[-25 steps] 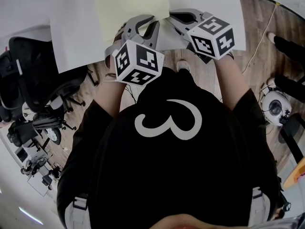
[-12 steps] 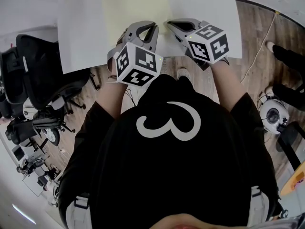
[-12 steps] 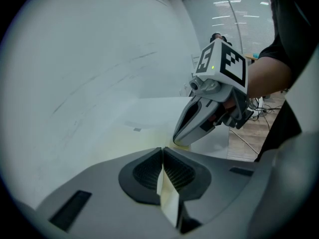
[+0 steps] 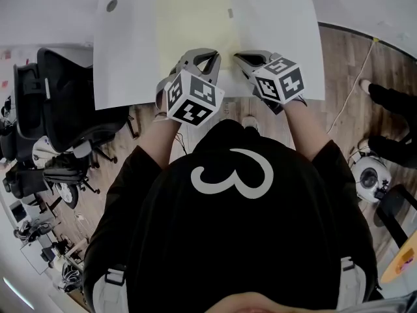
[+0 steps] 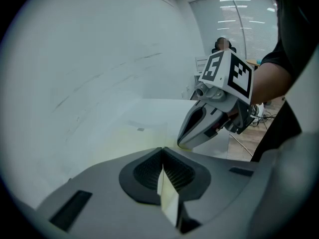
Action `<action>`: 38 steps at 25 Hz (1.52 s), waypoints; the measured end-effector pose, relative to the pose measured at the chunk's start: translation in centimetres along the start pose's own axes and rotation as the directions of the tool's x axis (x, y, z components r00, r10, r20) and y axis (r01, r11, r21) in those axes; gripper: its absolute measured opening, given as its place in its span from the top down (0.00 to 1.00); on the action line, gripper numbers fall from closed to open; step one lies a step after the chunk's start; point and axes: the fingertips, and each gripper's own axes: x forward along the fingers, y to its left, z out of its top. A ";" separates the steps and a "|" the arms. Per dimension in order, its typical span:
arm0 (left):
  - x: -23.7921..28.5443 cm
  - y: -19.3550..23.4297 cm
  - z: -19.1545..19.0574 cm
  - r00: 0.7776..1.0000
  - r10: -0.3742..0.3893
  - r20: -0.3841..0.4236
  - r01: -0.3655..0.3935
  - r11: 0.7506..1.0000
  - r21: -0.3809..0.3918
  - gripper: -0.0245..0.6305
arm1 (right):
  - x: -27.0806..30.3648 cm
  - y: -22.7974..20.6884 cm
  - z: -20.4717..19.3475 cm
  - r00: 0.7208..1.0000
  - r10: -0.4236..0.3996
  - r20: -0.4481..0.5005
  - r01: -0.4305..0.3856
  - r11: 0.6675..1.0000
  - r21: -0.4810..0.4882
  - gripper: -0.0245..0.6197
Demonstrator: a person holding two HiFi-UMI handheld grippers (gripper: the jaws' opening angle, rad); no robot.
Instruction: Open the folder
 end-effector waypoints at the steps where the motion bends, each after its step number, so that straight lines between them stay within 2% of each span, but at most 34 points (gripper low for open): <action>1: -0.1 0.1 0.0 1.000 0.003 0.001 -0.003 1.000 -0.003 0.93 | 0.1 0.0 0.0 1.000 0.000 -0.004 0.000 1.000 -0.002 0.93; 5: -0.5 0.6 0.1 1.000 0.016 0.017 -0.015 0.999 -0.033 0.94 | 0.3 0.2 0.0 1.000 -0.015 -0.021 0.015 1.000 -0.017 0.93; 8: -1.2 1.2 0.7 0.998 0.052 0.035 -0.052 0.999 -0.014 0.93 | 0.3 0.2 -0.1 0.999 -0.033 -0.032 0.032 0.999 -0.036 0.93; 11: -1.8 1.6 1.2 0.998 0.049 0.045 -0.049 0.999 -0.014 0.93 | 0.1 0.0 -0.1 0.999 -0.040 -0.030 0.040 0.999 -0.017 0.93; 18: -3.4 2.3 1.3 0.997 0.022 0.068 -0.021 1.000 -0.023 0.93 | 0.2 0.1 -0.1 0.990 -0.136 -0.044 0.134 0.989 -0.060 0.93; 30: -7.6 4.7 0.3 0.991 0.075 0.111 -0.072 0.997 -0.036 0.90 | 0.5 0.1 -0.1 0.969 -0.233 -0.083 0.227 0.971 -0.075 0.93; 34: -9.2 5.6 -0.6 0.988 0.089 0.128 -0.085 0.996 -0.036 0.89 | 0.4 0.0 -0.1 0.960 -0.266 -0.088 0.262 0.964 -0.046 0.93; 38: -11.1 6.9 -1.5 0.982 0.112 0.150 -0.102 0.992 -0.074 0.89 | 0.3 -0.2 0.0 0.953 -0.290 -0.092 0.289 0.957 -0.017 0.93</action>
